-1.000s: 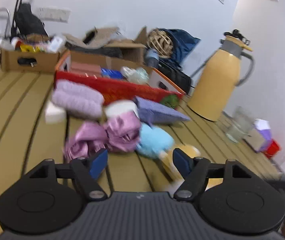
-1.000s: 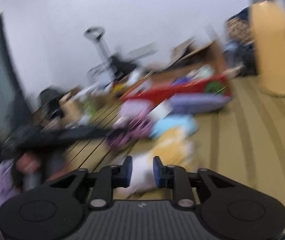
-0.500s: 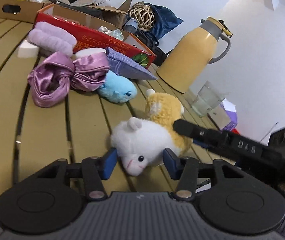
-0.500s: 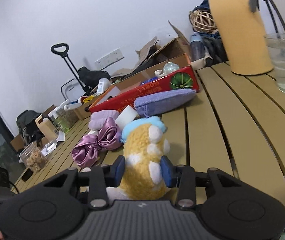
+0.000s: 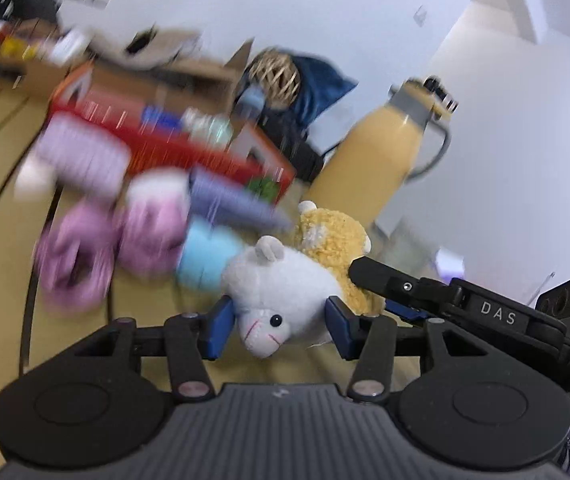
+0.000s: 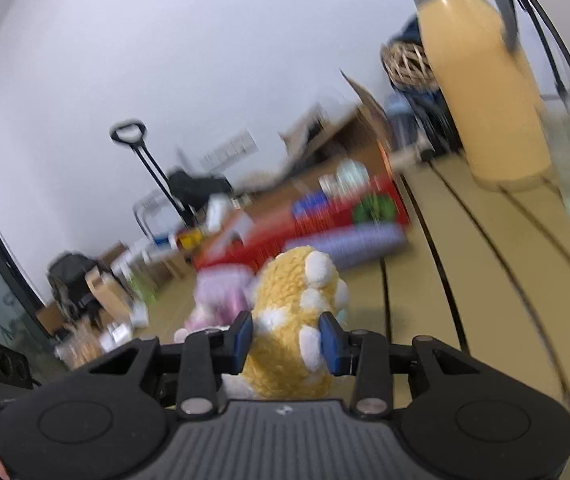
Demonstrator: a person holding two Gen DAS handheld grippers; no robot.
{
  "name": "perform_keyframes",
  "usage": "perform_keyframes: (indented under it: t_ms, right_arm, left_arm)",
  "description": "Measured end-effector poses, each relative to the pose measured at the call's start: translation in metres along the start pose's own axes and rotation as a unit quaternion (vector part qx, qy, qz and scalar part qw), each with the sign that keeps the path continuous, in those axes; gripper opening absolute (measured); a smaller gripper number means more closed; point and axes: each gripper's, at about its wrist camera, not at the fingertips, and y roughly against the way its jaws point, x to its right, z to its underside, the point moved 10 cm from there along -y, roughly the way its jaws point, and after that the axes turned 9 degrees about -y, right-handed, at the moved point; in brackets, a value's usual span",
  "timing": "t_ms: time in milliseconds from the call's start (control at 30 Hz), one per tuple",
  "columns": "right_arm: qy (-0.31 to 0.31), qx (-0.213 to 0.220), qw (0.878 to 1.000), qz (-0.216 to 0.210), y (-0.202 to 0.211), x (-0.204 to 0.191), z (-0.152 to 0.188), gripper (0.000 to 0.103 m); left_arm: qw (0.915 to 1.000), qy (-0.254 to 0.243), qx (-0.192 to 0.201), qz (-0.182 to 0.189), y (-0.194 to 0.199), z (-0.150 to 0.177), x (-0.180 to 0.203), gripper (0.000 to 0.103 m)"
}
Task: Organize soft objects
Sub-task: 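Carry the white-and-yellow plush into the box with both grippers and open them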
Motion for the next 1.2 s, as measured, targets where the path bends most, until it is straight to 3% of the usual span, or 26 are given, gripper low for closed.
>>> perform_keyframes:
  t_ms: [133, 267, 433, 567, 633, 733, 900, 1067, 1200]
  right_arm:
    - [0.042, 0.016, 0.999, -0.005, -0.04, -0.015, -0.075, 0.035]
    - [0.037, -0.002, 0.999, 0.005, -0.108, 0.0, -0.134, 0.035]
    - [0.032, -0.048, 0.997, 0.043, -0.187, 0.033, -0.165, 0.035]
    - [0.039, -0.088, 0.992, 0.083, -0.231, 0.06, -0.16, 0.034]
    - [0.076, -0.096, 0.985, 0.118, -0.24, 0.066, -0.149, 0.028]
    - [0.147, -0.101, 0.97, 0.163, -0.237, 0.066, -0.132, 0.023]
    - [0.182, -0.095, 0.958, 0.198, -0.221, 0.061, -0.125, 0.024]
    - [0.17, -0.106, 0.96, 0.197, -0.214, 0.054, -0.125, 0.026]
    - [0.166, -0.081, 0.969, 0.166, -0.178, 0.014, -0.142, 0.028]
  left_arm:
    - [0.9999, -0.002, 0.009, 0.004, -0.043, -0.079, -0.013, 0.05]
    - [1.0, -0.001, -0.007, -0.002, -0.101, -0.125, -0.041, 0.05]
    - [0.9981, 0.018, -0.052, -0.026, -0.174, -0.14, -0.08, 0.05]
    - [0.9936, -0.008, -0.097, -0.057, -0.206, -0.125, -0.096, 0.05]
    - [0.9916, -0.023, -0.104, -0.074, -0.214, -0.122, -0.098, 0.049]
    - [0.9896, -0.036, -0.111, -0.084, -0.216, -0.119, -0.096, 0.049]
    - [0.9913, -0.034, -0.092, -0.088, -0.185, -0.128, -0.092, 0.05]
    - [0.9894, -0.051, -0.066, -0.119, -0.136, -0.151, -0.084, 0.05]
    - [0.9852, -0.065, -0.04, -0.153, -0.08, -0.171, -0.079, 0.05]
